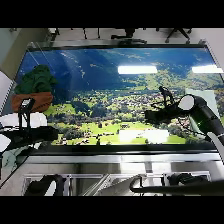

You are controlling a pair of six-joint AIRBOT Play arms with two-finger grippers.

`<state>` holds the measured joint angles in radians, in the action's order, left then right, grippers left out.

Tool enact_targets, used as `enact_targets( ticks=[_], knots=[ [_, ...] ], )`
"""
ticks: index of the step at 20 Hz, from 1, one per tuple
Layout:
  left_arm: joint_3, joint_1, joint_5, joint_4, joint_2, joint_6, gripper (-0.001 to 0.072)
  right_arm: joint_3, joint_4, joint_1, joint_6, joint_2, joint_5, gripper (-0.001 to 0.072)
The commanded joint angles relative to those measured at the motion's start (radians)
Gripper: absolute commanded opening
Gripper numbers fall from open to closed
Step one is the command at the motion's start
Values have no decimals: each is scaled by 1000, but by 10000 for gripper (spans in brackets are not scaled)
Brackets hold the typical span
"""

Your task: Fold the shirts.

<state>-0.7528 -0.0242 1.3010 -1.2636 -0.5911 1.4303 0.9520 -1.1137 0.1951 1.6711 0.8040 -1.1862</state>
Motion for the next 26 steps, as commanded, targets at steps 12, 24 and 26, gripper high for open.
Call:
enact_targets(
  ticks=[12,24,26],
  knots=[
    [0,1,0,0,1,0,15,0,1,0,0,0,0,20],
    [-124,0,-582,-194,-159,-155,465,0,56,0,0,75,90,20],
    [-286,-26,-666,-357,-372,-155,675,0,57,0,0,94,109,20]
  ],
)
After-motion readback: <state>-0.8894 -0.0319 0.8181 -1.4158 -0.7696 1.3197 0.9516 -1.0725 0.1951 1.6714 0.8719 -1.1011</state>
